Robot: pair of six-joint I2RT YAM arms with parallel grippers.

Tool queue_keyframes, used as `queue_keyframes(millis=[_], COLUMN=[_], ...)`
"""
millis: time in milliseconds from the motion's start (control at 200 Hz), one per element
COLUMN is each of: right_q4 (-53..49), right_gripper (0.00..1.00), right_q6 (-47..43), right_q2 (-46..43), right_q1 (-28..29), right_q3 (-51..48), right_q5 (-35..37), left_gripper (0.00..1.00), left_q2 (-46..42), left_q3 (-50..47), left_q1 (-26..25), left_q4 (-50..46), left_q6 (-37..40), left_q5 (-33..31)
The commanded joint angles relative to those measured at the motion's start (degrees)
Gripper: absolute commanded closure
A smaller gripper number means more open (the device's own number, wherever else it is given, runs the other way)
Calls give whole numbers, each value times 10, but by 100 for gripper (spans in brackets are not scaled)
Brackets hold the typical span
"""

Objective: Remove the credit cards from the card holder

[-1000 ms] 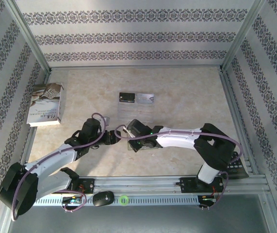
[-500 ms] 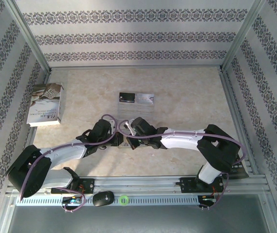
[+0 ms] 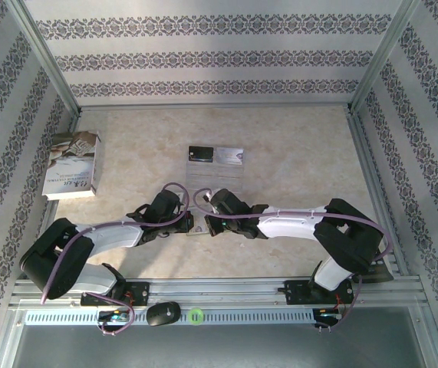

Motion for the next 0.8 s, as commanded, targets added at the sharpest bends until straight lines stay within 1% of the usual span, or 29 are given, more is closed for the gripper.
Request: queue_keyframes(millis=[0,160,280,350,385,440,460,515,550,615,650,725,799], right_q4=[-35,-85,-104,-112,-124,-133,-128,-92,-83,-69,-74,-97,-93], right_gripper=[100,100,86,75,72,72,74,77,77,77,78,82,82], right_q6=[66,155,181,174,169,154,144,110,93,60,48,44,56], right_q2=[-22,-29,-60,-88,-104,-129,-139,-158,-159,-142,-124,-85,-70], right_q1=[6,9,16,14,14,13,12,8,0,-15,-16,-14,-15], right_q3=[-18,-32,-43,-47,-43,-39,-39,-42,-32,-2,20,60,61], right_q5=[74,142,185,204,216,223,219,179,139,26,-9,-31,-9], left_gripper=[100,100,100,100,100,100,100,100,100,100,100,100,100], left_q2=[7,24,36,41,43,46,45,43,41,31,26,16,4], left_q3=[-5,-4,-3,-1,0,0,1,1,1,3,4,7,16], left_q1=[-9,-9,-9,-7,-8,-6,-6,-5,-6,-6,-5,-6,-6], left_q4=[-14,-10,-5,-1,-1,2,2,4,4,2,-1,-9,-25], left_q6=[8,12,13,14,15,16,17,19,19,21,23,26,29], left_q5=[-10,-6,-4,-4,-5,-6,-7,-4,-3,-3,-3,-5,0])
